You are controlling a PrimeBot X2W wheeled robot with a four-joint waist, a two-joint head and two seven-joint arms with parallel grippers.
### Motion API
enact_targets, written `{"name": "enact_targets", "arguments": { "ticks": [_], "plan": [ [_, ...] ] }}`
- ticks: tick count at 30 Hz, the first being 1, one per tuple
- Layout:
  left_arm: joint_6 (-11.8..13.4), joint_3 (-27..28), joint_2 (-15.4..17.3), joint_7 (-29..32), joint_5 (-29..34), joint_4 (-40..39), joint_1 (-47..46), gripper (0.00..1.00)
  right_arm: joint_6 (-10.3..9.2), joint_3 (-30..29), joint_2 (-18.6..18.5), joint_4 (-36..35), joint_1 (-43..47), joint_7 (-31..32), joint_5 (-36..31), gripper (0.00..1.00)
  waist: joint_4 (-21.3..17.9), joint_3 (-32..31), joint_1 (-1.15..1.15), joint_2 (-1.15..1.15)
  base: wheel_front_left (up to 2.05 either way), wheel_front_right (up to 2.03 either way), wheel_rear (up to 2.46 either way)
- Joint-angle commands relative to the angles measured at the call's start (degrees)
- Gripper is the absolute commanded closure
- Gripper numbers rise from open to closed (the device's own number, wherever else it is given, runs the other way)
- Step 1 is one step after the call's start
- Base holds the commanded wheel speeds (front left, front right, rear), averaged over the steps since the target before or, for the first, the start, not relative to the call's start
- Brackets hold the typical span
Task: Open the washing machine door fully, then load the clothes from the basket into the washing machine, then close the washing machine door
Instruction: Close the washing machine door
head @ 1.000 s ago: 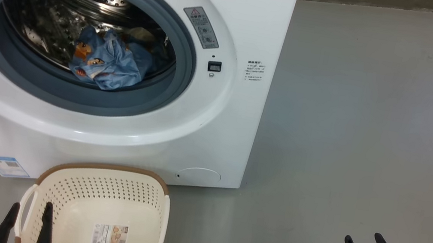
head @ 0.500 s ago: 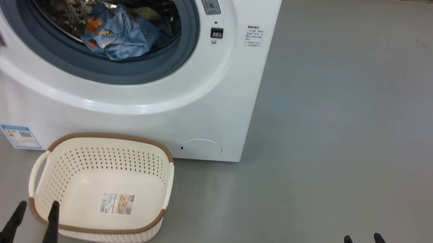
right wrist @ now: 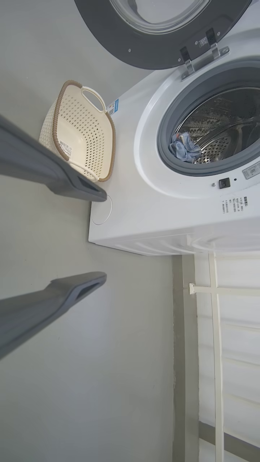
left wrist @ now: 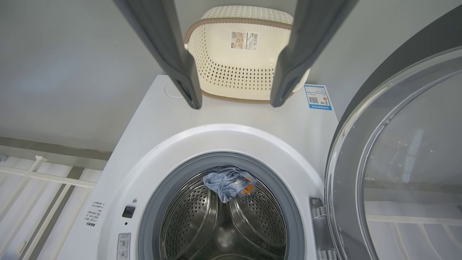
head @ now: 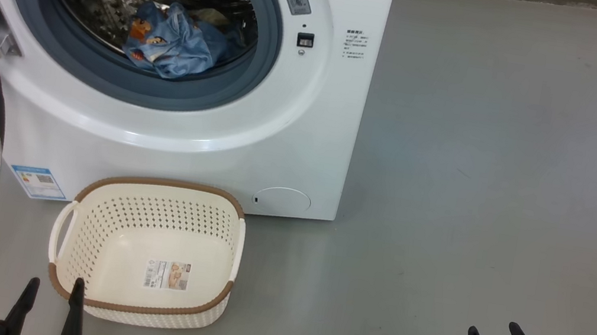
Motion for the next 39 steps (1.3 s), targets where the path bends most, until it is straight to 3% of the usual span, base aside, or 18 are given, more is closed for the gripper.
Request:
{"name": "enact_targets", "arguments": {
  "ticks": [1,12,23,30,39],
  "plan": [
    [-0.18,1.50,0.82,-0.30,-0.02,-1.36,-0.43,0.00,0.08,1.06,-1.15,-1.29,0.41,-0.28,0.18,0.00,0.25,-0.15,0.00,0.00,0.00,0.00,0.00],
    [-0.10,1.73,0.81,-0.30,-1.22,-0.87,-0.35,0.00,0.08,2.75,-1.36,-1.25,0.10,-0.28,0.39,0.00,5.02,0.02,0.00,0.00,0.00,0.00,0.00],
    [0.82,1.55,0.80,-0.30,-2.93,-0.92,-0.88,0.00,0.08,6.89,-2.09,-0.22,-2.90,-0.28,0.60,0.00,14.69,0.81,0.00,0.00,0.00,0.00,0.00],
    [1.41,0.97,0.80,-0.30,-4.16,-0.96,-0.59,0.00,0.08,12.50,-2.88,0.90,-6.14,-0.28,0.96,0.00,20.50,1.24,0.00,0.00,0.00,0.00,0.00],
    [2.81,-0.13,0.80,-0.30,-5.91,-0.79,-0.64,0.00,0.08,14.33,-3.75,1.99,-8.38,-0.28,1.59,0.00,27.24,1.12,0.00,0.00,0.00,0.00,0.00]
  ]
}}
